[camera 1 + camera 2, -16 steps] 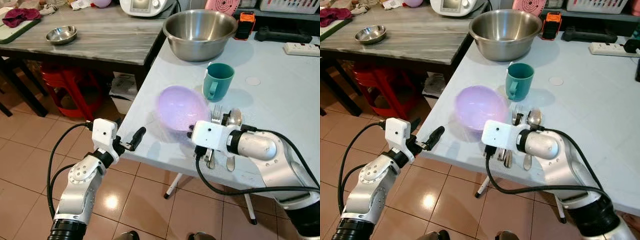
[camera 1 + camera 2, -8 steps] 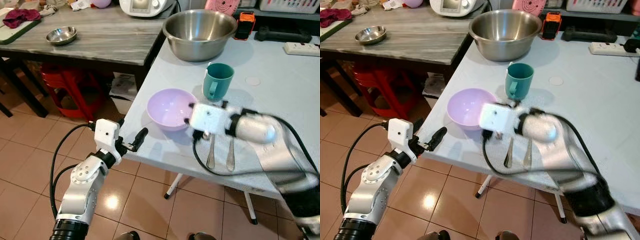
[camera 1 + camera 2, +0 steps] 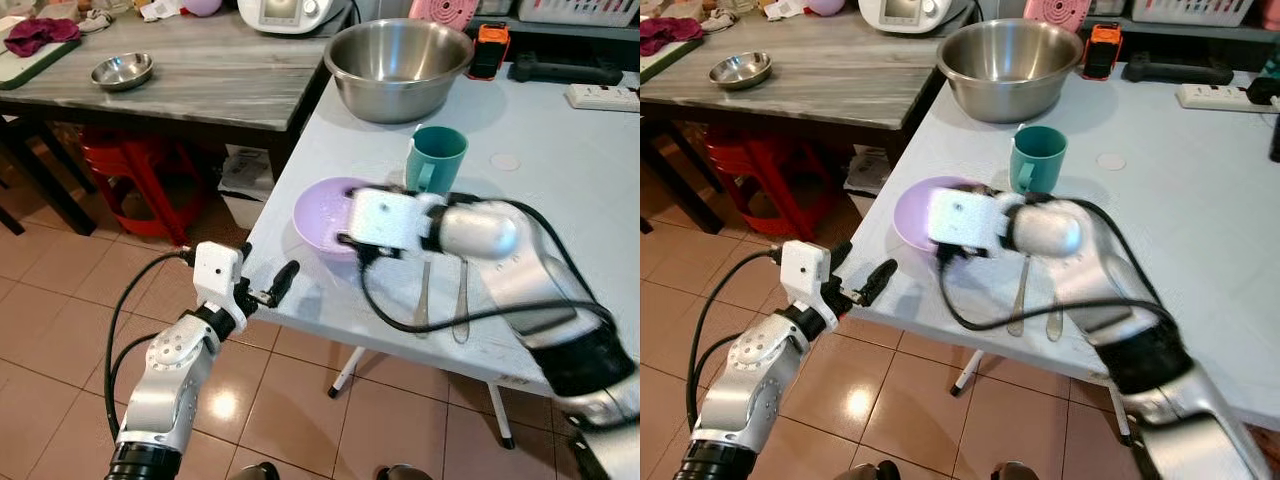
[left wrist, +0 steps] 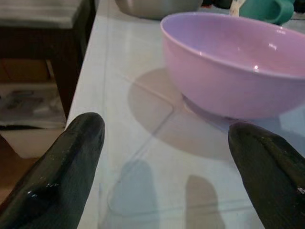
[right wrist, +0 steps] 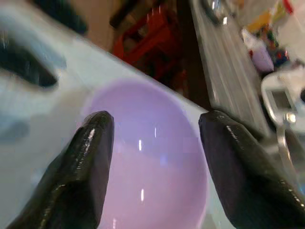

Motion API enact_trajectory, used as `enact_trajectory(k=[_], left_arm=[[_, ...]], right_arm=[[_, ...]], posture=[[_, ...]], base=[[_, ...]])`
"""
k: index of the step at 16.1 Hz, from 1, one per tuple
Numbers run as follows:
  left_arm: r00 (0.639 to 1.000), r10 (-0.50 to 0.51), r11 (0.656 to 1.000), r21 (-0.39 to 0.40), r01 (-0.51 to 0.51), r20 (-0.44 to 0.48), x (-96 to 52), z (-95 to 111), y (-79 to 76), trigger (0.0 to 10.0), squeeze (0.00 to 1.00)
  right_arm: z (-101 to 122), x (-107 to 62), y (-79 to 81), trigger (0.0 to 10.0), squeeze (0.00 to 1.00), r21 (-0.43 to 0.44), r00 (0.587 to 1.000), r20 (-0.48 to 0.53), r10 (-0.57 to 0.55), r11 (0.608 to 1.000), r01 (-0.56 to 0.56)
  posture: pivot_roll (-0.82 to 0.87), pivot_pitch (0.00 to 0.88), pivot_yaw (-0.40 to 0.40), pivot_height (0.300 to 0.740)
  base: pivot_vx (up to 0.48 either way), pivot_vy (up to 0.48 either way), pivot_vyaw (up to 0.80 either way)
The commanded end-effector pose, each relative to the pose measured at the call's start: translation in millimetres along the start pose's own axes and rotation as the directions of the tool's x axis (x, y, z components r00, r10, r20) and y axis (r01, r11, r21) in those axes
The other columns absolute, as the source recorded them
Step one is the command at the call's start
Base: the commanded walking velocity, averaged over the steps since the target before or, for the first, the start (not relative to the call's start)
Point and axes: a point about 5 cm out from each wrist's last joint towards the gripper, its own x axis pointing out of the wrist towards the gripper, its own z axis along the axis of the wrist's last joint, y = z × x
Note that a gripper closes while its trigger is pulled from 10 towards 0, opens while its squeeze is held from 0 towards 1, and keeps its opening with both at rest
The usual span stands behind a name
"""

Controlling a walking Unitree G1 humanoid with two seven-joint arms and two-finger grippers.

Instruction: Setting the table

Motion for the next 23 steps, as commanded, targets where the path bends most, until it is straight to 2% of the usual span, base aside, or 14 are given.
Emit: enact_trajectory(k=[1,2,3,4,6,7,11,13,15,17,23], left_arm=[[1.000,0.017,1.000,-0.005,-0.017,-0.008,-3.1,-1,1.9,10.0,0.00],[1.000,0.022,1.000,-0.010,-0.022,-0.012,-3.8,-2,1.2,10.0,0.00],[1.000,0.023,1.000,-0.012,-0.023,-0.013,-4.1,-2,0.9,10.0,0.00],[0.999,0.026,1.000,-0.014,-0.027,-0.018,-5.2,-4,0.5,10.0,0.00],[0.999,0.028,1.000,0.002,-0.028,-0.024,-7.7,-5,1.5,10.0,0.00],[1.000,0.017,0.998,0.064,-0.016,-0.005,-10.1,-2,6.5,10.0,0.00],[0.999,0.035,0.995,0.098,-0.036,0.016,-13.2,8,27.5,10.0,0.00],[0.999,0.031,0.994,0.101,-0.033,0.016,-12.9,8,28.5,10.0,0.00],[0.997,-0.073,0.993,0.088,0.072,0.009,-13.2,6,17.0,10.0,0.00],[0.994,-0.112,0.988,0.103,0.112,0.000,-14.5,4,14.9,10.0,0.00],[0.992,-0.124,0.987,0.103,0.123,-0.002,-15.8,3,12.9,10.0,0.00]], right_arm=[[8,4.1,4.3,10.0,1.00,-0.013,0.999,0.037,0.039,0.999,-0.038],[5,6.6,12.3,10.0,0.76,-0.007,0.997,0.036,0.065,0.998,-0.064],[3,6.9,15.4,10.0,0.76,-0.006,0.997,0.031,0.074,0.997,-0.074],[-1,7.7,23.0,10.0,0.71,0.028,0.996,0.026,0.086,0.996,-0.087],[-8,7.7,34.0,10.0,0.00,0.067,0.993,0.007,0.115,0.991,-0.115],[-12,7.0,39.6,10.0,0.00,0.095,0.992,-0.007,0.127,0.987,-0.126],[-21,7.7,49.3,10.0,0.00,0.114,0.989,-0.039,0.143,0.984,-0.137],[-27,9.0,48.9,10.0,0.00,0.083,0.987,-0.064,0.144,0.987,-0.139],[-39,13.6,40.6,0.0,0.00,0.033,0.984,-0.103,0.147,0.989,-0.144],[-44,18.3,33.4,0.0,0.00,-0.007,0.981,-0.126,0.150,0.988,-0.152],[-50,34.5,13.7,0.0,0.00,-0.081,0.977,-0.145,0.155,0.982,-0.168]], posture=[[-0.21,0.132,0.080,0.740],[-0.21,0.132,0.075,0.740],[-0.21,0.132,0.075,0.740],[-0.21,0.133,0.073,0.740],[-0.21,0.136,0.070,0.740],[-0.21,0.139,0.066,0.740],[-0.21,0.143,0.069,0.740],[-0.21,0.144,0.076,0.740],[-0.21,0.145,0.080,0.740],[-0.21,0.147,0.083,0.740],[-0.21,0.147,0.085,0.740]], base=[[0.000,0.000,0.00],[0.000,0.000,0.00],[0.000,0.000,0.00],[0.000,0.000,0.00],[0.000,0.000,0.00],[0.000,0.000,0.00],[0.000,0.000,0.00],[0.000,0.000,0.00],[0.000,0.000,0.00],[0.000,0.000,0.00],[0.000,0.000,0.00]])
